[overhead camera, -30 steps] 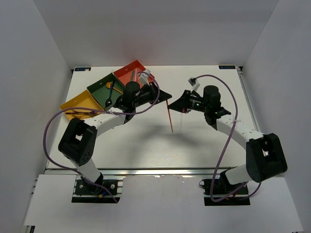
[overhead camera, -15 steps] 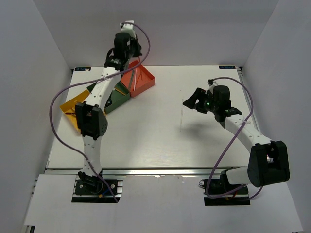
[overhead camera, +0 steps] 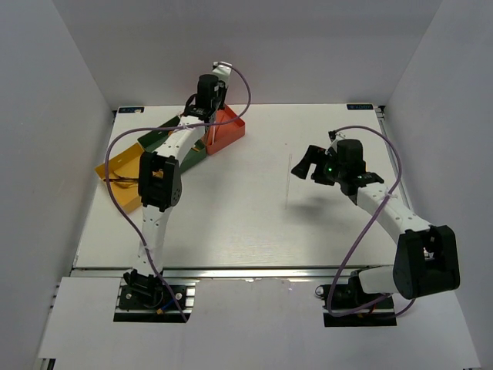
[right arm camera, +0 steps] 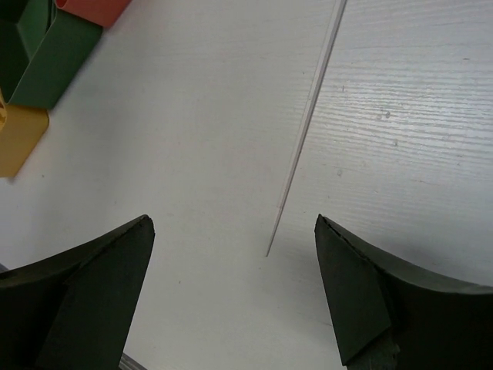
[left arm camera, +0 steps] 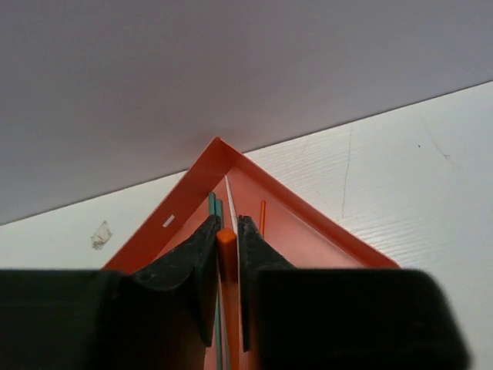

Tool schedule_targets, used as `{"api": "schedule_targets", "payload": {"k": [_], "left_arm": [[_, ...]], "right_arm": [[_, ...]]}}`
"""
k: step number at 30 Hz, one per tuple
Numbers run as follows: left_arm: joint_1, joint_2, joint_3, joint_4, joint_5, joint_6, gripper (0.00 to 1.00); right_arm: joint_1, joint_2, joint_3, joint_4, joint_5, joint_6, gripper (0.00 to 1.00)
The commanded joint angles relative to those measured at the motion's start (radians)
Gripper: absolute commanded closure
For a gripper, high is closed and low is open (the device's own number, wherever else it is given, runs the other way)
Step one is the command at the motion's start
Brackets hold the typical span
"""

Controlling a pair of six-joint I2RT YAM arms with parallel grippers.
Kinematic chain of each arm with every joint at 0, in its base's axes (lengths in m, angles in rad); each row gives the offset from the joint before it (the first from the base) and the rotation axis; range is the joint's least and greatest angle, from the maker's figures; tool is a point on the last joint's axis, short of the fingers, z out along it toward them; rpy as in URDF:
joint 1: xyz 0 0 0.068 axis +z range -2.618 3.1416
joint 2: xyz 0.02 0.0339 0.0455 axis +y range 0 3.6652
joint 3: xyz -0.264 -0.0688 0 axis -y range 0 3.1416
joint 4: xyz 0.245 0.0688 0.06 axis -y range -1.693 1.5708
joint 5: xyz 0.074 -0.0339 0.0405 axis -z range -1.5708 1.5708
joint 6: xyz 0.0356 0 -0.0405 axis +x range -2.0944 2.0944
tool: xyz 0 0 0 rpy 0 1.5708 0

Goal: Sort the eating utensils into containers

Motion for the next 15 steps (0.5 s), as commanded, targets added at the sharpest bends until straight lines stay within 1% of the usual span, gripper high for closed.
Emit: {"api": "schedule_targets", "payload": {"k": [1, 2, 3, 4, 5, 7, 8, 9, 10, 11, 12, 13, 14, 15], "left_arm": [[0.005, 0.001, 0.034, 0.047, -0.019, 0.040, 0.69], [0.005, 0.003, 0.028, 0.044, -0.023, 0.039, 0.44], [0.005, 0.003, 0.022, 0.044, -0.031, 0.034, 0.29], [0.005, 0.000, 0.017, 0.045, -0.046, 0.019, 0.19], [0.005, -0.011, 0.008, 0.047, -0.043, 0.011, 0.12], [0.005, -0.028, 0.000, 0.051, -0.048, -0.001, 0.07], [0.005, -0.046, 0.009, 0.047, -0.059, -0.009, 0.02], [0.005, -0.055, 0.023, 0.035, -0.069, -0.017, 0.02], [0.005, -0.068, 0.038, -0.002, -0.091, -0.041, 0.02], [0.005, -0.104, 0.054, -0.021, -0.097, -0.053, 0.02], [0.005, -0.130, 0.049, -0.035, -0.105, -0.070, 0.02], [0.005, -0.164, 0.037, -0.060, -0.106, -0.116, 0.02], [0.005, -0.239, 0.020, -0.074, -0.099, -0.138, 0.02], [0.005, -0.285, -0.039, -0.085, -0.094, -0.153, 0.02]], "right_arm": [[0.003, 0.044, 0.053, -0.017, 0.036, -0.015, 0.11], [0.010, 0.060, 0.065, -0.030, 0.051, -0.014, 0.11], [0.018, 0.080, 0.082, -0.046, 0.101, -0.015, 0.11], [0.041, 0.130, 0.129, -0.062, 0.131, -0.018, 0.10], [0.053, 0.158, 0.157, -0.079, 0.158, -0.025, 0.11], [0.091, 0.257, 0.246, -0.139, 0.243, -0.023, 0.11], [0.108, 0.288, 0.272, -0.155, 0.281, -0.023, 0.11], [0.136, 0.352, 0.301, -0.190, 0.329, -0.020, 0.11], [0.153, 0.382, 0.355, -0.205, 0.361, -0.015, 0.11], [0.173, 0.406, 0.378, -0.220, 0.430, -0.005, 0.11], [0.203, 0.457, 0.396, -0.231, 0.448, -0.003, 0.11], [0.214, 0.484, 0.416, -0.237, 0.467, 0.001, 0.11], [0.228, 0.511, 0.468, -0.254, 0.504, 0.008, 0.12], [0.248, 0.572, 0.499, -0.276, 0.527, 0.009, 0.13]]}}
